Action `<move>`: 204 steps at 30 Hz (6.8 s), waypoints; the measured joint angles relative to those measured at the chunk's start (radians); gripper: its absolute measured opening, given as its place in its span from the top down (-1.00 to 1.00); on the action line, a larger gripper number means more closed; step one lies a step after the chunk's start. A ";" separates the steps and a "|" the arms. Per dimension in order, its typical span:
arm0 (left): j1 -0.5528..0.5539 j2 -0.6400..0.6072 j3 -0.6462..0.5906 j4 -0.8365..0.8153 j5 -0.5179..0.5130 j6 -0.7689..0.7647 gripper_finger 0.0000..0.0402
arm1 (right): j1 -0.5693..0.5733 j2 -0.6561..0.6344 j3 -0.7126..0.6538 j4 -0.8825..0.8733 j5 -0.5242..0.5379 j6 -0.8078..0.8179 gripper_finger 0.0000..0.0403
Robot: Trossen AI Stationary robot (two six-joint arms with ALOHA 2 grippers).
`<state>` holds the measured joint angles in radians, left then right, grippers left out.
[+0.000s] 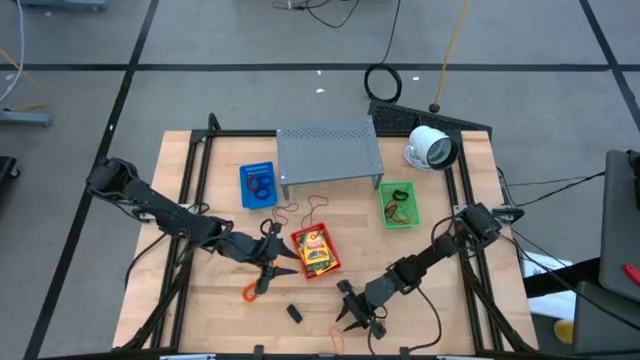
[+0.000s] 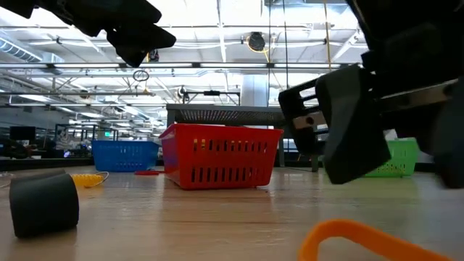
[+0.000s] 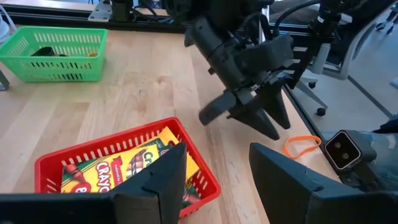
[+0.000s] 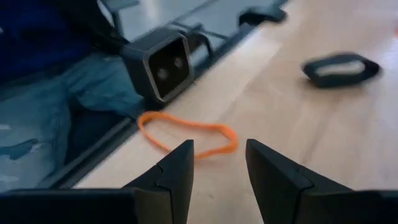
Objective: Pick & Place Office Desk Supplies
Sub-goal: Put the orange rubber band into the green bin
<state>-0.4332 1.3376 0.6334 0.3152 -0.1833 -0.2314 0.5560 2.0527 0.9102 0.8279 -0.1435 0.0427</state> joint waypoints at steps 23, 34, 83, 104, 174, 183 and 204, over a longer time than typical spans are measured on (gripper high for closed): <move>0.000 0.000 0.000 0.000 0.000 0.000 0.08 | -0.019 0.124 0.001 0.165 -0.045 -0.030 0.30; 0.000 0.000 0.000 0.000 0.000 0.000 0.08 | -0.019 0.123 0.001 0.155 -0.046 -0.037 0.30; 0.000 0.000 0.000 -0.001 0.000 -0.001 0.08 | -0.037 0.122 0.045 0.057 -0.172 0.228 0.30; 0.000 0.000 0.000 -0.001 0.000 -0.002 0.08 | -0.030 0.123 0.044 0.000 -0.114 0.154 0.30; 0.001 0.000 0.000 -0.026 0.001 -0.097 0.08 | -0.081 -0.348 0.095 -0.607 0.004 0.126 0.98; 0.003 0.000 0.000 -0.028 0.001 -0.105 0.08 | -0.025 -0.238 0.035 -0.339 -0.042 0.240 0.57; 0.019 0.000 0.000 -0.031 0.001 -0.099 0.08 | -0.027 0.000 0.036 -0.124 0.018 0.202 -0.30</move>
<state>-0.4145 1.3373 0.6331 0.2840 -0.1825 -0.3305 0.5293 2.0528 0.9463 0.7041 -0.1255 0.2450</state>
